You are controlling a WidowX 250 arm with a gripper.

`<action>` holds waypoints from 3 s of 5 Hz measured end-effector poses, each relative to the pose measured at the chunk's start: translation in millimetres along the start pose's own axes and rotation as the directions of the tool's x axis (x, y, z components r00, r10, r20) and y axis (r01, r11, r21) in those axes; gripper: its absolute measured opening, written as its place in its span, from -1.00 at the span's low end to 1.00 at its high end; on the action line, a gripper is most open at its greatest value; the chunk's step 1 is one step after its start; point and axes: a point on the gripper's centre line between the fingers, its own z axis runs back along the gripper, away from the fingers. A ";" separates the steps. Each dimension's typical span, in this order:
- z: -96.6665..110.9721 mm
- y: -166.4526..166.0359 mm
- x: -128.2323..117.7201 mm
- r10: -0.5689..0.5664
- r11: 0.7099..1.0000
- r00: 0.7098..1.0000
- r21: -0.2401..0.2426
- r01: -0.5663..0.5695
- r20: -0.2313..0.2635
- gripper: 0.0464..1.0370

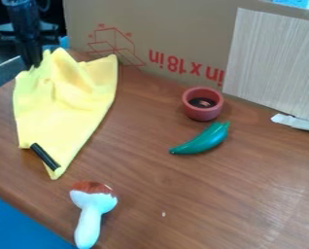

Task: Unfold the cloth from left to right

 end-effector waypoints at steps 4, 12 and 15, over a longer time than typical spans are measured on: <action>30.2 -113.0 -25.5 -0.056 0.998 0.990 -0.028 0.053 -0.132 -0.98; 16.1 -255.5 -86.2 -0.045 0.999 0.995 -0.028 0.043 -0.084 -0.12; 57.3 -254.3 -92.4 -0.089 0.988 0.994 -0.132 0.080 -0.066 0.93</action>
